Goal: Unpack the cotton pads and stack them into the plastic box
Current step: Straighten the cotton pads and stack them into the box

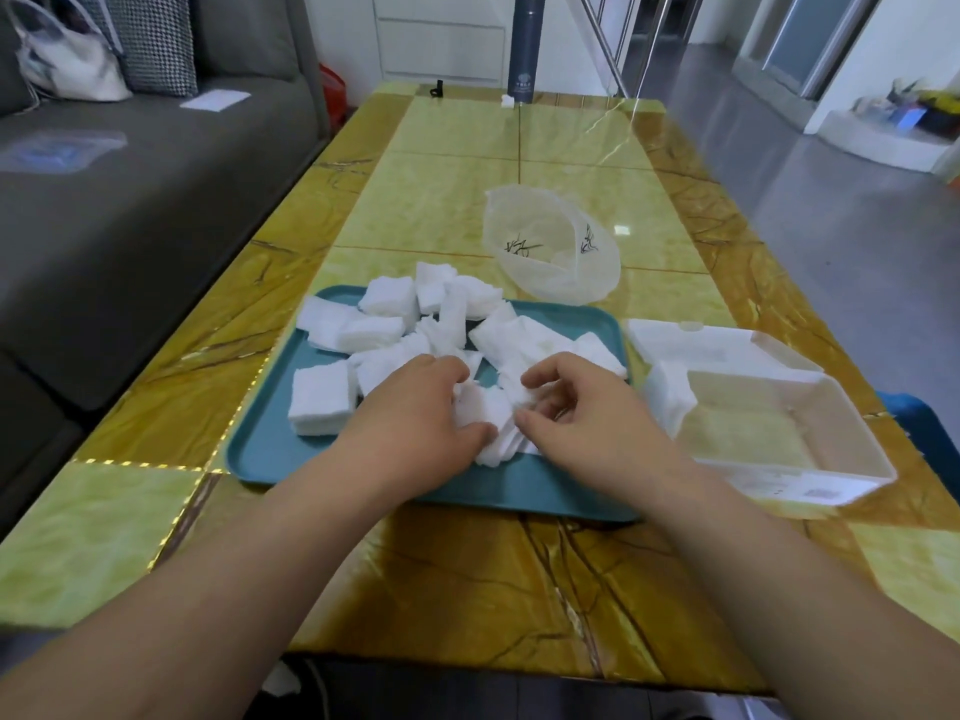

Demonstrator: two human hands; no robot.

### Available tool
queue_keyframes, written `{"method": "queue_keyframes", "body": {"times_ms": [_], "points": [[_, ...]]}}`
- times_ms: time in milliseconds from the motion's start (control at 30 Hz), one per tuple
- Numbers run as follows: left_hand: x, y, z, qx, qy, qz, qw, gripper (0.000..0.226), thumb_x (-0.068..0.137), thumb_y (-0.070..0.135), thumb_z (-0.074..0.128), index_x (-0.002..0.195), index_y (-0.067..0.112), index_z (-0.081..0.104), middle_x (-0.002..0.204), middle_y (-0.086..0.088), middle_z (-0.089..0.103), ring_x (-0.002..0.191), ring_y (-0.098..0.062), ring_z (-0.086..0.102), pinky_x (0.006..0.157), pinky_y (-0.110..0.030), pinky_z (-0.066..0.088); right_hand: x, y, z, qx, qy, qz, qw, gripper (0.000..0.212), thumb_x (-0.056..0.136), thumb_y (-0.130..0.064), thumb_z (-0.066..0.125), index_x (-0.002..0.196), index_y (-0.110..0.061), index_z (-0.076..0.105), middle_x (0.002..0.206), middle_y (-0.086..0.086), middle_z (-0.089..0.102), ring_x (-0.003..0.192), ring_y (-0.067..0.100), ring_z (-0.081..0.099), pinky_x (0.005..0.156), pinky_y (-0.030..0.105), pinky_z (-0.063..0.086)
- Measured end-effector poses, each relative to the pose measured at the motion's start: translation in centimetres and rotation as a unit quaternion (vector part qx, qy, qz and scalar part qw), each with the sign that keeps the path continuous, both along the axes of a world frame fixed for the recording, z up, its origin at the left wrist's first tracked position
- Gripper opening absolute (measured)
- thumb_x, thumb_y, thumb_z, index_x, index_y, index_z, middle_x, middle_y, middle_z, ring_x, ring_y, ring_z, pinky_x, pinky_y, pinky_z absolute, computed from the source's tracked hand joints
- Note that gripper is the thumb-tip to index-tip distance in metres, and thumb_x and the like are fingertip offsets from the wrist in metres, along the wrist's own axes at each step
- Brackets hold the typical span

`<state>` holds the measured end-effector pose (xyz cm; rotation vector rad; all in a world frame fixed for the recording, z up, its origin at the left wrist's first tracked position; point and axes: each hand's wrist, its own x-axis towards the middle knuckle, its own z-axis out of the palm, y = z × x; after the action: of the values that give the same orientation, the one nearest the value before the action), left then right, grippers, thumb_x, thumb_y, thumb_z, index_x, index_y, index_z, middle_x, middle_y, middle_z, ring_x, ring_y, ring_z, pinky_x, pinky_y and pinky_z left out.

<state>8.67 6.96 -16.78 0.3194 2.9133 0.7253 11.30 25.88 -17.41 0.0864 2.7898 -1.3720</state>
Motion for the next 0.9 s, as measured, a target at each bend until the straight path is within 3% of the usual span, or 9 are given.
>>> {"method": "queue_keyframes", "body": {"times_ms": [67,133,267,400,533,733,900], "points": [[-0.1,-0.1,-0.2,0.039,-0.019,0.000,0.999,0.064,0.085,0.043,0.077,0.141,0.026,0.052,0.109,0.010,0.058,0.096,-0.013,0.058,0.086,-0.029,0.049,-0.1,0.1,-0.3,0.010,-0.003,0.000,1.000,0.026,0.090,-0.022,0.072,0.111,-0.034,0.062,0.086,-0.008,0.067,0.074,0.002,0.062,0.070,0.016,0.047],[-0.1,-0.1,-0.1,0.083,-0.038,0.004,0.996,0.068,0.080,0.040,0.083,0.140,0.029,0.054,0.097,0.013,0.060,0.087,-0.008,0.059,0.078,-0.025,0.047,-0.1,0.1,-0.3,0.017,-0.002,0.001,1.000,0.030,0.091,-0.022,0.070,0.117,-0.035,0.062,0.090,-0.011,0.067,0.080,0.001,0.062,0.072,0.013,0.045],[0.0,0.0,0.2,0.100,-0.054,0.009,0.993,0.048,0.073,0.042,0.088,0.113,0.033,0.065,0.082,0.012,0.058,0.072,-0.002,0.056,0.060,-0.021,0.038,0.2,0.1,-0.1,0.007,-0.004,0.011,1.000,0.032,0.090,-0.019,0.070,0.117,-0.035,0.065,0.088,-0.012,0.067,0.078,0.002,0.062,0.073,0.016,0.047],[0.5,-0.1,0.3,0.103,-0.008,-0.012,0.995,0.032,0.077,0.041,0.085,0.099,0.037,0.062,0.093,0.018,0.054,0.082,0.003,0.054,0.066,-0.016,0.039,0.5,0.2,0.0,-0.025,-0.011,0.005,1.000,0.037,0.085,-0.017,0.074,0.118,-0.033,0.068,0.097,-0.011,0.068,0.079,0.007,0.064,0.078,0.023,0.052],[0.6,-0.5,0.5,0.166,0.005,-0.017,0.986,0.012,0.085,0.032,0.077,0.095,0.038,0.074,0.089,0.018,0.067,0.085,0.008,0.059,0.068,-0.017,0.045,1.2,0.4,0.6,-0.050,-0.010,-0.001,0.999,0.037,0.083,-0.022,0.080,0.117,-0.034,0.071,0.101,-0.013,0.069,0.078,0.004,0.066,0.072,0.017,0.051],[0.7,-0.1,0.5,0.256,0.012,-0.008,0.967,0.020,0.091,0.033,0.075,0.111,0.038,0.078,0.104,0.018,0.066,0.102,0.007,0.059,0.080,-0.010,0.040,2.0,0.0,1.5,-0.098,0.029,-0.009,0.995,0.029,0.081,-0.027,0.086,0.107,-0.035,0.075,0.093,-0.017,0.072,0.085,0.002,0.069,0.062,0.016,0.053],[1.3,0.2,0.6,0.306,0.038,-0.010,0.951,0.017,0.087,0.024,0.081,0.101,0.033,0.078,0.094,0.019,0.073,0.095,0.005,0.067,0.079,-0.009,0.047,2.1,0.0,1.8,-0.125,0.056,-0.010,0.991,0.027,0.079,-0.024,0.089,0.104,-0.028,0.078,0.087,-0.006,0.074,0.080,0.002,0.068,0.074,0.014,0.055]]}}
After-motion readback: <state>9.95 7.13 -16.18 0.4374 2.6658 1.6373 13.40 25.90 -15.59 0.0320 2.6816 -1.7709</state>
